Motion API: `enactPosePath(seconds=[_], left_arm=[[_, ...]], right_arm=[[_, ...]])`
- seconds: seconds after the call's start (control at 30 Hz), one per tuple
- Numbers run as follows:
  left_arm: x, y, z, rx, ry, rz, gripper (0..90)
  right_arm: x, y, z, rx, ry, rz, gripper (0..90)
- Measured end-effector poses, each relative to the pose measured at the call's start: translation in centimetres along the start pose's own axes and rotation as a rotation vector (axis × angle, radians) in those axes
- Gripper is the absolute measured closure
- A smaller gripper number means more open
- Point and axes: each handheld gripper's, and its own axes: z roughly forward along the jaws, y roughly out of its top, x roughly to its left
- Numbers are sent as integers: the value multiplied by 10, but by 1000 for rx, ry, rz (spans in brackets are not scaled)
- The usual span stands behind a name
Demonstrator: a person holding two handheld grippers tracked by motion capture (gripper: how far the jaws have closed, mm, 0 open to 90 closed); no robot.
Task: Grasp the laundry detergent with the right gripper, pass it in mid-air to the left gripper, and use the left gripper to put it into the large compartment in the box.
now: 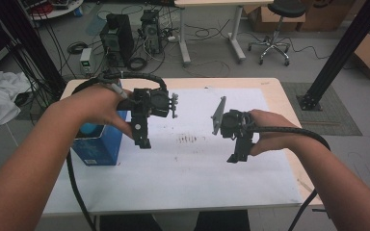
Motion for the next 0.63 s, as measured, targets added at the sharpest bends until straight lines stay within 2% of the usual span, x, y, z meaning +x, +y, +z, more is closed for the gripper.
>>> enactPosePath(seconds=[0.4, 0.63], left_arm=[[-1, 5, 2, 11, 10, 21, 1], [-1, 6, 3, 8, 3, 18, 1]], right_arm=[[-1, 0, 0, -3, 0, -2, 0], [0, -1, -2, -1, -4, 1, 0]])
